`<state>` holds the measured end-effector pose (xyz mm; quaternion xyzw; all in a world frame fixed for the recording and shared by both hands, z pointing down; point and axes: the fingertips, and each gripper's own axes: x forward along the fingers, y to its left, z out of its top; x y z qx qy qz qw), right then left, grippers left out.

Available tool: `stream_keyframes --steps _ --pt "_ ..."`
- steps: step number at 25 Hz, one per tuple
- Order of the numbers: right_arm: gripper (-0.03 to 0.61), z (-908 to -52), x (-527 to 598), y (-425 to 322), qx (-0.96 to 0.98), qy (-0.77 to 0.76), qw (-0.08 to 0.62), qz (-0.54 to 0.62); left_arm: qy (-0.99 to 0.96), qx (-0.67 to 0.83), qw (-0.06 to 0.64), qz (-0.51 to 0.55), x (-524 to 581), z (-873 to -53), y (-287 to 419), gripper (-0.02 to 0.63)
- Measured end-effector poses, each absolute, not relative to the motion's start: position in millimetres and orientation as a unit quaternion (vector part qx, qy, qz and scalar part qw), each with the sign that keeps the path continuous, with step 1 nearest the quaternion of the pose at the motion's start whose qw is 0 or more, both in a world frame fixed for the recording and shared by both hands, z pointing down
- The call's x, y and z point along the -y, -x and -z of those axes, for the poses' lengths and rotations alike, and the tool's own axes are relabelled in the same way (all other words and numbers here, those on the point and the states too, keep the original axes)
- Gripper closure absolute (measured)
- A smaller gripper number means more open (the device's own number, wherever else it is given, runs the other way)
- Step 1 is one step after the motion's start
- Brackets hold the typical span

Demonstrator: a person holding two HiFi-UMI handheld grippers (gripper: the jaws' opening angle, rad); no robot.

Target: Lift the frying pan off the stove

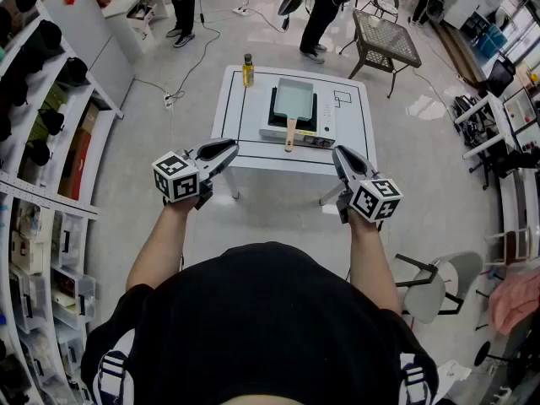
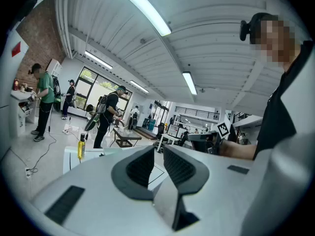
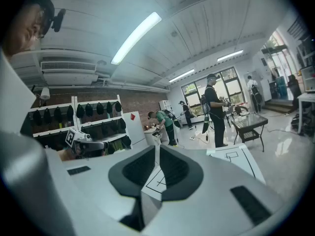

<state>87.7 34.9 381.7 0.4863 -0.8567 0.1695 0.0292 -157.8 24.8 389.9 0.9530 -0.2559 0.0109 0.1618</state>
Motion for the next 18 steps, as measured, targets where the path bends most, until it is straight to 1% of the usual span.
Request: stream_keyframes --steps 5,9,18 --pt "0.548 -382.6 -36.6 -84.6 0.859 -0.482 0.035 -0.168 -0.953 0.251 0.168 -0.012 -30.3 -392.3 151.2 0.549" --pt "0.548 -376.9 -40.9 -81.2 0.860 -0.483 0.027 -0.164 -0.955 0.245 0.166 -0.011 -30.6 -388.3 149.7 0.549" --pt "0.549 -369.5 -48.6 -83.3 0.840 -0.509 -0.026 -0.185 -0.962 0.223 0.158 -0.007 -33.8 -380.6 154.7 0.549"
